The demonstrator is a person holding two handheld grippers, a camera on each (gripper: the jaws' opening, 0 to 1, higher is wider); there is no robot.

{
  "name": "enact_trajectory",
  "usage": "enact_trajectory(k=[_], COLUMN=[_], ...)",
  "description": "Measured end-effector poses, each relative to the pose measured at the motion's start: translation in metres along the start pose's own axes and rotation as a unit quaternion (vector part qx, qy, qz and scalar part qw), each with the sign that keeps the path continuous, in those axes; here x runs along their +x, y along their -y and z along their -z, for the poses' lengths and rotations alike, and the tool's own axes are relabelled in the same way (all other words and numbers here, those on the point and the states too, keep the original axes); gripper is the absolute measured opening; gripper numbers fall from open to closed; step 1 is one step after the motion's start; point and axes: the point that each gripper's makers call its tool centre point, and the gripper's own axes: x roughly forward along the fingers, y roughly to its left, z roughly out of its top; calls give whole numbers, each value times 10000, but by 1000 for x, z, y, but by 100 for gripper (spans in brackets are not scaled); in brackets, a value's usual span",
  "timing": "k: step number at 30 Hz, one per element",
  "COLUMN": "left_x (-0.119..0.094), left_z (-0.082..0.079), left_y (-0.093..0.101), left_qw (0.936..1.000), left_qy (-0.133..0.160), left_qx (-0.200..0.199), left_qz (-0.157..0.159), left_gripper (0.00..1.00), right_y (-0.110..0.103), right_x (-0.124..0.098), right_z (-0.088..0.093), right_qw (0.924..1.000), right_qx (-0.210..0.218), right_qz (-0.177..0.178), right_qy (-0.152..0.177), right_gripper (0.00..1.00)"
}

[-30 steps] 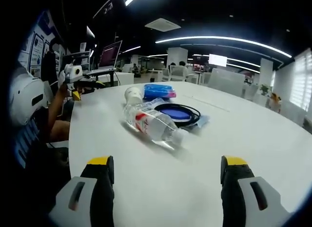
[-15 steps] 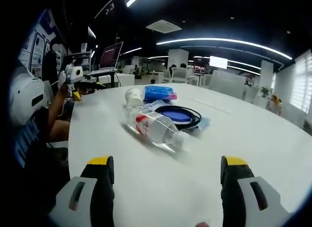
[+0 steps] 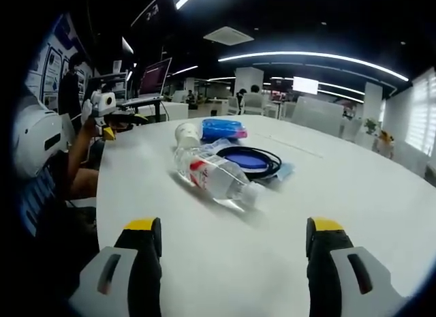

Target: Arrange the tabletop items into an orderly group along one side of the table until the central work area is clear of visible clutter.

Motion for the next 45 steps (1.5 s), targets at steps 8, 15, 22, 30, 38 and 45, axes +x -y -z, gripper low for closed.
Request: enact_trajectory(k=[8, 15, 22, 30, 38, 45], left_x=[-3, -2, -2, -3, 0, 2], left_z=[2, 2, 0, -1, 1, 2], left_y=[-2, -3, -4, -12, -7, -5], left_qw=[10000, 9999, 9999, 9995, 9998, 9998], left_qy=[-17, 5, 39, 61, -14, -49], left_qx=[-27, -145, -92, -217, -171, -167], left_qz=[-35, -31, -47, -198, -101, -46], left_gripper=[91, 84, 84, 83, 83, 81], right_y=[1, 0, 1, 3, 3, 3], right_x=[2, 3, 4, 6, 11, 14], right_z=[-1, -1, -1, -2, -3, -3], right_qw=[10000, 10000, 10000, 9999, 9998, 9996], right_qx=[-7, -25, -19, -63, -93, -105], right_qz=[-20, -49, -57, -93, -155, -208], right_qy=[-26, -42, -63, -93, -130, -162], right_gripper=[83, 82, 82, 81, 81, 80])
